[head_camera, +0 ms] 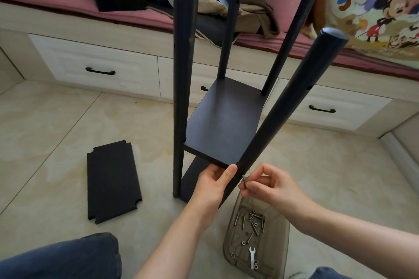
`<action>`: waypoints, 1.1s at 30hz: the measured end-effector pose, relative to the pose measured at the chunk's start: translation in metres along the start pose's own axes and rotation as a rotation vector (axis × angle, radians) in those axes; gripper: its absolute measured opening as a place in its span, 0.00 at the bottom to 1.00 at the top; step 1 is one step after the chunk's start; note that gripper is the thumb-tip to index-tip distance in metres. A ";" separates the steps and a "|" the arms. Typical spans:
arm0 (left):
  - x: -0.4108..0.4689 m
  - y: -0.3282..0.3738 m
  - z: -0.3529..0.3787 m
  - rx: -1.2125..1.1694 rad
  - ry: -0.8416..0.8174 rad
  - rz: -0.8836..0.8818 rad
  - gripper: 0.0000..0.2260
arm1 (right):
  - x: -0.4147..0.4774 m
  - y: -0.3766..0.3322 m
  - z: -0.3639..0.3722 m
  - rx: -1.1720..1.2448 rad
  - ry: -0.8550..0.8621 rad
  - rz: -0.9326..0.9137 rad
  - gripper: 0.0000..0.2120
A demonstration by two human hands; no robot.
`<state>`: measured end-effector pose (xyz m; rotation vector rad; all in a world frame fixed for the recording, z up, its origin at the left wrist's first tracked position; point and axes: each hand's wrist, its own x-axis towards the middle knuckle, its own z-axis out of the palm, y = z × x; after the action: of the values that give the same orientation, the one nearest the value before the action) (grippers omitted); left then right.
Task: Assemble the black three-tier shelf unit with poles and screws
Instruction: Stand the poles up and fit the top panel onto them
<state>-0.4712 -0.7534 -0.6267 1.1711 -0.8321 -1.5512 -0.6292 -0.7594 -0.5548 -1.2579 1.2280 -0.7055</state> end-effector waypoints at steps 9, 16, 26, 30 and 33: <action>-0.002 0.001 0.000 0.026 0.003 -0.021 0.17 | 0.001 -0.004 0.001 -0.035 -0.009 0.029 0.02; -0.003 0.002 -0.001 0.048 0.012 -0.025 0.17 | 0.002 -0.001 -0.005 -0.073 -0.042 0.036 0.02; -0.002 0.003 -0.001 0.033 0.005 -0.018 0.17 | 0.010 0.002 -0.004 0.088 -0.032 0.124 0.02; -0.002 0.003 0.000 0.017 0.016 -0.021 0.18 | 0.013 0.005 -0.005 -0.002 0.038 0.085 0.06; -0.003 0.003 0.000 0.016 0.020 -0.021 0.17 | 0.014 0.009 -0.006 -0.156 0.047 -0.019 0.04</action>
<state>-0.4705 -0.7514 -0.6234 1.2087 -0.8232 -1.5499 -0.6328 -0.7723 -0.5665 -1.3892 1.3312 -0.6661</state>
